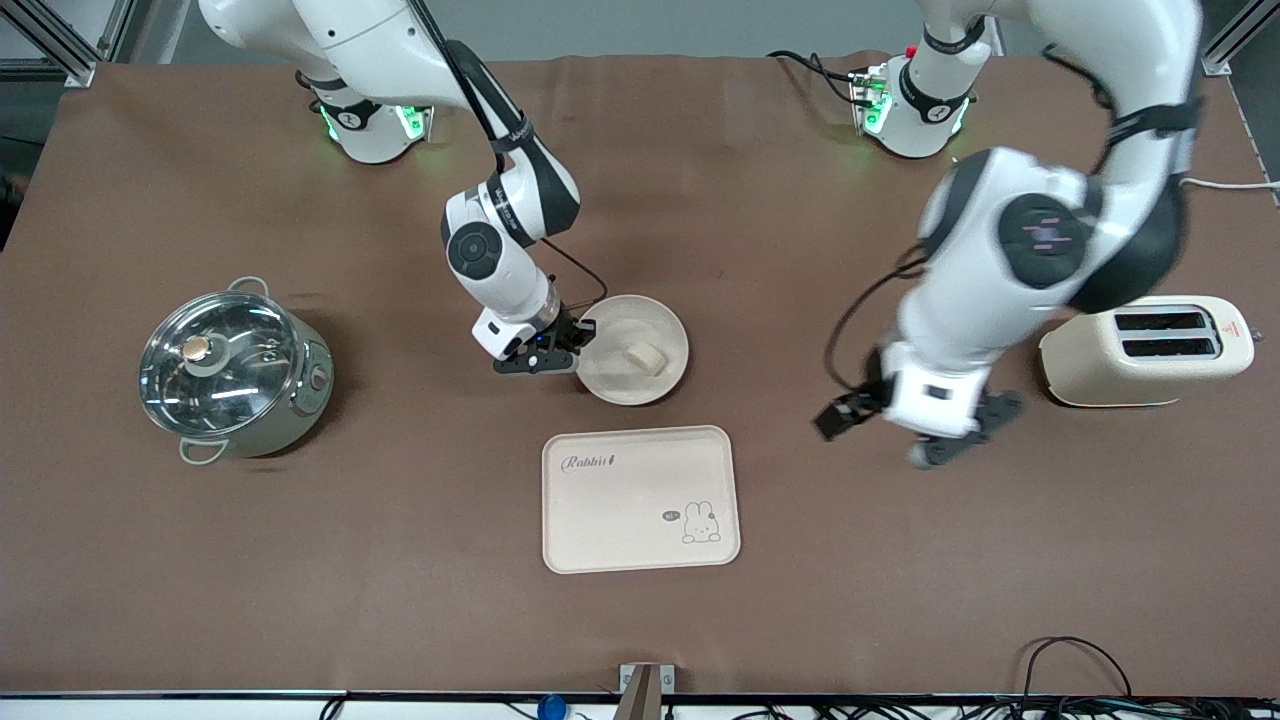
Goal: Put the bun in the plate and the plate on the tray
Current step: 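Carry the plate onto the tray while the left gripper withdraws, then settle the plate on the tray and open the right gripper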
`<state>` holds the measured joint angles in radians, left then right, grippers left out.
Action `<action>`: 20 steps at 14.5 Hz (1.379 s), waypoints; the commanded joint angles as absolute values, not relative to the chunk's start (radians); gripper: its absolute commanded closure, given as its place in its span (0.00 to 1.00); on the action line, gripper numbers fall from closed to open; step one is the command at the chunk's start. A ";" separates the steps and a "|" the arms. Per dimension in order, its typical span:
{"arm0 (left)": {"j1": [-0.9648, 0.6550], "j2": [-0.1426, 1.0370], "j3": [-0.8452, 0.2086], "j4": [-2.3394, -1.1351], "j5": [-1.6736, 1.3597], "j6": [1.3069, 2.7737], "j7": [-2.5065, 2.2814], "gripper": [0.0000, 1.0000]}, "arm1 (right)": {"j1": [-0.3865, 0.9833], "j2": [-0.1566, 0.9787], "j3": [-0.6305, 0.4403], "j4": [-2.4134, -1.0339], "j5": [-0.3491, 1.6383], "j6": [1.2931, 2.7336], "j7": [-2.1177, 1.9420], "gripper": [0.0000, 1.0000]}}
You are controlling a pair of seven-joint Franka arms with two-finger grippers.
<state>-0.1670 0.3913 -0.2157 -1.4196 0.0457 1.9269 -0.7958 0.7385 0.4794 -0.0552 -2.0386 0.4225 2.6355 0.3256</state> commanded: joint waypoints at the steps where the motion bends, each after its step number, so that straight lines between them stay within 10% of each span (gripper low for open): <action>1: -0.085 0.303 -0.222 -1.431 0.115 1.838 -0.545 0.00 | 0.753 0.361 -0.052 -2.091 0.472 2.623 0.337 1.00; 9: 0.074 0.124 -0.229 -1.430 0.183 1.649 -0.161 0.00 | 0.704 0.713 -0.060 -1.647 0.601 2.639 0.448 1.00; 14: 0.130 0.029 -0.226 -1.431 0.101 1.545 -0.063 0.00 | 0.525 0.974 -0.064 -1.211 0.536 2.355 0.459 1.00; 20: -0.046 -0.104 -0.016 -1.560 0.019 1.494 -0.026 0.00 | 0.505 1.012 -0.066 -1.138 0.486 2.324 0.460 1.00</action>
<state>0.0022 -0.0361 -0.0817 -1.4726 0.0600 1.4912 -0.0571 0.4980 0.9974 -0.0742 -1.1701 0.5027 2.3316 0.4432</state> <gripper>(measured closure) 0.000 0.965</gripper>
